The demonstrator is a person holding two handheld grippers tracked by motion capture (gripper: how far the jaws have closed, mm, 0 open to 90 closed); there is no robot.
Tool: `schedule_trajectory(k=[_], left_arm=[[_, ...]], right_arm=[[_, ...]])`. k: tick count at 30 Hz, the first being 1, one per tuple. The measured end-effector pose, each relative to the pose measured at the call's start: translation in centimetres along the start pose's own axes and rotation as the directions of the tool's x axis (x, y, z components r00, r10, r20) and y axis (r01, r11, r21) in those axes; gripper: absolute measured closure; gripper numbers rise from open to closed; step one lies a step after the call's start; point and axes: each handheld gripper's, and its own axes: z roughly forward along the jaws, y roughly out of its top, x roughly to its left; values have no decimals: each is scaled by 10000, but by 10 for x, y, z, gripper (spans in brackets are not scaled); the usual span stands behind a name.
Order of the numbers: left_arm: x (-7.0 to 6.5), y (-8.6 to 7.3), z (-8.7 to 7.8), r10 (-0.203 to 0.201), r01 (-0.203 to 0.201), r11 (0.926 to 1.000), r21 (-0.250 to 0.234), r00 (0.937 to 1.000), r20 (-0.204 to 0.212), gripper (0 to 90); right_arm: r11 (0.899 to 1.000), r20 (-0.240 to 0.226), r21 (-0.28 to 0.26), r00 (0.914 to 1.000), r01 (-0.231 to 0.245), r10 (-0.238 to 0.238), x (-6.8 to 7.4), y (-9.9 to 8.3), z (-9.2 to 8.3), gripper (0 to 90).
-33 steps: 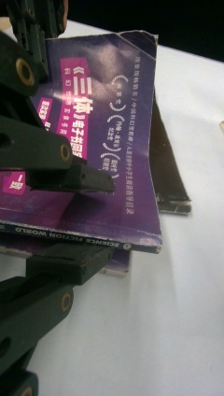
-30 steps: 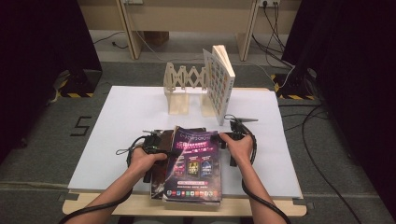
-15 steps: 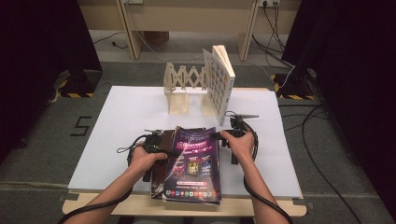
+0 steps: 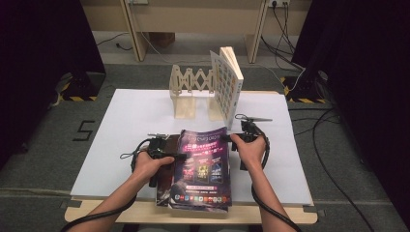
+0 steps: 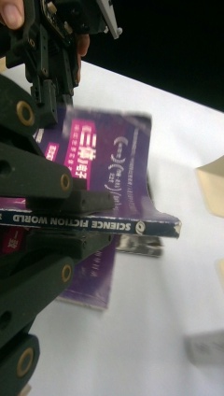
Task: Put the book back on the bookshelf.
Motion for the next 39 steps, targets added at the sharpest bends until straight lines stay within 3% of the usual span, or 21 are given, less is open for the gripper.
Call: schedule_trajectory(k=[5, 11, 20, 28, 39], left_arm=[[2, 0, -15, 152, -165, 9987, -475, 9995, -290, 577], [4, -7, -23, 243, -289, 9975, -645, 9972, -710, 486], [3, -24, -36, 405, -501, 9939, -985, 9944, -974, 442], [3, -32, -39, 481, -602, 9921, -1097, 9928, -1095, 439], [1, -38, -40, 694, -849, 9883, -1268, 9901, -1221, 438]], right_arm=[[9979, 120, -641, 9999, 97, -90, 3, 5, -23, 846], [9924, 263, -1155, 9989, 427, -399, 8, 5, -30, 846], [9797, 280, -1851, 9969, 775, -736, 24, 8, -37, 847], [9558, 190, -2758, 9947, 1021, -1008, 36, 15, -47, 847], [9095, 601, -3710, 9822, 1875, -1780, 56, 31, -58, 847]])
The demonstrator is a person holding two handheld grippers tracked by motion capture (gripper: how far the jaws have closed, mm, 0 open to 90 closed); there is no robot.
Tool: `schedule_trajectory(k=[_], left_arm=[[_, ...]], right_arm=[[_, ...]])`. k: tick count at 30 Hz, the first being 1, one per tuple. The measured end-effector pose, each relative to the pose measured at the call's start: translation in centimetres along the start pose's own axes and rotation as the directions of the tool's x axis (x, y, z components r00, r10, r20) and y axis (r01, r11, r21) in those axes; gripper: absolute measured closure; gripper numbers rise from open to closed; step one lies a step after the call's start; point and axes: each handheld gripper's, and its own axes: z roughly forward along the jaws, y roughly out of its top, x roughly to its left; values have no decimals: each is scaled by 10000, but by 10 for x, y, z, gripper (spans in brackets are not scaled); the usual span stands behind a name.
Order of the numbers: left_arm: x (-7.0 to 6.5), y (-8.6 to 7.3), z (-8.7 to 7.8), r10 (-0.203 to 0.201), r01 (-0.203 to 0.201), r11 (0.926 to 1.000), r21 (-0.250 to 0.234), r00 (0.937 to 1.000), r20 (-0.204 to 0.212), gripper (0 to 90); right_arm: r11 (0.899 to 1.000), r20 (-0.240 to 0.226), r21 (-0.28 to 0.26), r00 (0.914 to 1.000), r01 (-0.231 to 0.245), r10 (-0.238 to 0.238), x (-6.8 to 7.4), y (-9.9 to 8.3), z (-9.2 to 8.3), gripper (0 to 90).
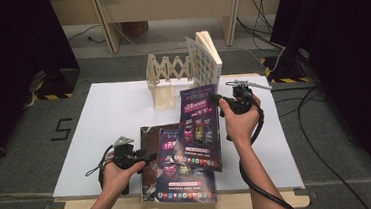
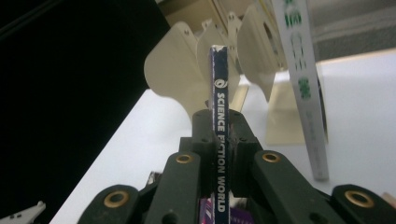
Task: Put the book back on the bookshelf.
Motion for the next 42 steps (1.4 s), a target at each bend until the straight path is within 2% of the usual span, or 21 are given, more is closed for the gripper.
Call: schedule_trajectory(k=[9, 15, 32, 42], left_arm=[[1, -1, -1, -13, 13, 10000, -30, 10000, -20, 436], [1, -1, -3, 17, -17, 10000, -84, 10000, -37, 434], [1, -1, -3, 115, -116, 9999, -42, 9999, -75, 432], [2, -2, -2, 119, -119, 9999, -52, 9999, -91, 432]], right_arm=[[9980, 15, -496, 9992, 401, -401, 13, 15, 5, 847], [9926, 128, -955, 9972, 747, -738, 18, 23, 8, 847], [9886, 208, -1261, 9966, 822, -802, 23, 33, 11, 847], [9826, 333, -1547, 9945, 1029, -989, 24, 39, 13, 847]])
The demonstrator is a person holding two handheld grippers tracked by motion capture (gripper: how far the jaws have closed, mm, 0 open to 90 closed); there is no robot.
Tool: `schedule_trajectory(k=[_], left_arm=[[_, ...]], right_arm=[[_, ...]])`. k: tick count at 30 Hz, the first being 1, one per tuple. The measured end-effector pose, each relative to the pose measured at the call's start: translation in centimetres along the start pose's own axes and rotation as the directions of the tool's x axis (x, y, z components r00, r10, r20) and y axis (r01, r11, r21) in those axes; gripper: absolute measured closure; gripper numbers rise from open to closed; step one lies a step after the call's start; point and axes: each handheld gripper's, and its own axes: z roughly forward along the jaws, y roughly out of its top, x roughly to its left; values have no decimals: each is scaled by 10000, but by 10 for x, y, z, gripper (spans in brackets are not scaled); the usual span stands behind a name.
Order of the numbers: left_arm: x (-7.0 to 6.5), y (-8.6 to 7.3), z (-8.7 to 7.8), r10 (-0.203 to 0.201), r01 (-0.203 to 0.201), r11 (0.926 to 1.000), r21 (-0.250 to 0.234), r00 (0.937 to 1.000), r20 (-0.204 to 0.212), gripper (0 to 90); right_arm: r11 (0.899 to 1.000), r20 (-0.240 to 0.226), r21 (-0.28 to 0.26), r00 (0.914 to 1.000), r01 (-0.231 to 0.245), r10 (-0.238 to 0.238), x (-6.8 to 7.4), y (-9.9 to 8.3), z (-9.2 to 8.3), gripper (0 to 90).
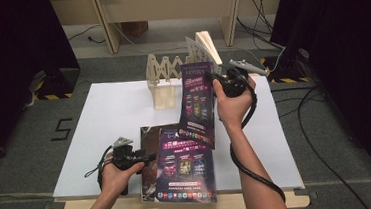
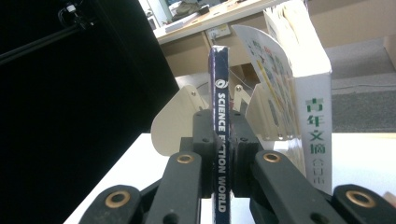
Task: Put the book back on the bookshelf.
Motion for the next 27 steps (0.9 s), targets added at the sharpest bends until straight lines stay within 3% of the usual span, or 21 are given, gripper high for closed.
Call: schedule_trajectory(k=[14, 16, 27], left_arm=[[0, -1, 1, -12, 12, 10000, 40, 10000, 46, 431], [0, -1, 1, -13, 13, 10000, 46, 10000, 37, 430], [0, -1, 1, -30, 30, 10000, 26, 10000, 26, 430]], right_arm=[[9975, 88, -602, 9993, 370, -365, 5, 14, 7, 847], [9955, 278, -664, 9975, 674, -657, 8, 17, 10, 846], [9933, 338, -955, 9975, 648, -618, 8, 28, 21, 847]])
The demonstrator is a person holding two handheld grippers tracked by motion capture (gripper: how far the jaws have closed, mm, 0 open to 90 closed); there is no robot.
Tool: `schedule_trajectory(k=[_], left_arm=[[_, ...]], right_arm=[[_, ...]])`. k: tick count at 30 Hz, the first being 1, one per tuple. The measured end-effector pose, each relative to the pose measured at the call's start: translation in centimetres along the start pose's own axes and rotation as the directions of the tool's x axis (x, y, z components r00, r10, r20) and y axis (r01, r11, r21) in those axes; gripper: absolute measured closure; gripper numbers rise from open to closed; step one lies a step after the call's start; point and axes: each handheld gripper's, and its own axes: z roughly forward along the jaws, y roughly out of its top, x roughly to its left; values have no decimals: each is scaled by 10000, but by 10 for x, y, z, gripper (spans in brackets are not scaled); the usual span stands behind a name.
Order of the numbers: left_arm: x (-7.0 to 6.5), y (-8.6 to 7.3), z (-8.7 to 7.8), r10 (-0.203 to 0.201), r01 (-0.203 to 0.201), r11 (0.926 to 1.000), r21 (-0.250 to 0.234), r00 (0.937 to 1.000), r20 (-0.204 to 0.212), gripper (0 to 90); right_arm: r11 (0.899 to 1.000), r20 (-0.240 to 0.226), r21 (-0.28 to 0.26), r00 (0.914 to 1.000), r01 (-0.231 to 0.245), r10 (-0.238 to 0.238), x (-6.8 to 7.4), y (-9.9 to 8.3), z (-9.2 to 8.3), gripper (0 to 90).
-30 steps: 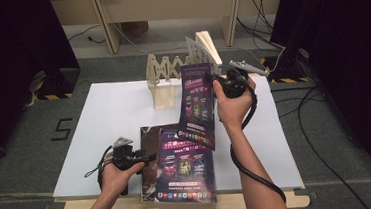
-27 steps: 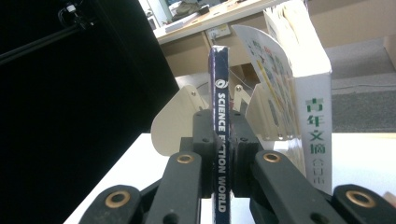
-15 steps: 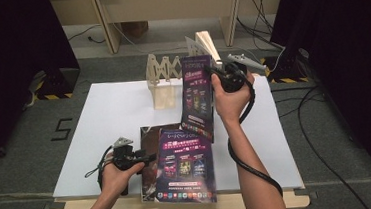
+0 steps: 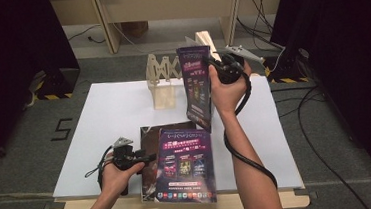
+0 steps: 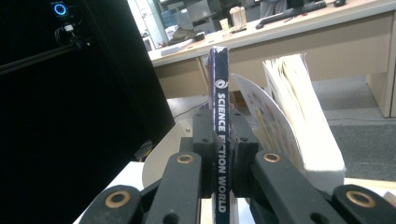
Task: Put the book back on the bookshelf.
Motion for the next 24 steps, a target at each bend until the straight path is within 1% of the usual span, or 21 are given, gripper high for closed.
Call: schedule_trajectory(k=[1, 4, 11, 14, 18, 24], left_arm=[[0, 0, 0, 2, -2, 10000, 18, 10000, 14, 430], [0, 0, 0, -5, 5, 10000, 2, 10000, 38, 430], [0, 0, 0, -1, 1, 10000, -26, 10000, 55, 430], [0, 0, 0, -7, 7, 10000, -11, 10000, 55, 430], [0, 0, 0, 7, -7, 10000, 9, 10000, 44, 430], [1, -1, 1, 8, -8, 10000, 34, 10000, 42, 431]], right_arm=[[10000, 27, -14, 10000, 64, -64, 0, 1, 3, 847], [10000, -2, -25, 10000, 22, -22, 1, 0, 6, 846], [10000, -268, 1, 9996, -18, 18, 10, -3, 12, 846], [10000, -263, 45, 9997, 25, -24, 11, -2, 15, 847], [10000, -256, -27, 9997, 36, -37, 12, 0, 19, 847], [10000, -191, -68, 9998, 23, -24, 13, 4, 29, 847]])
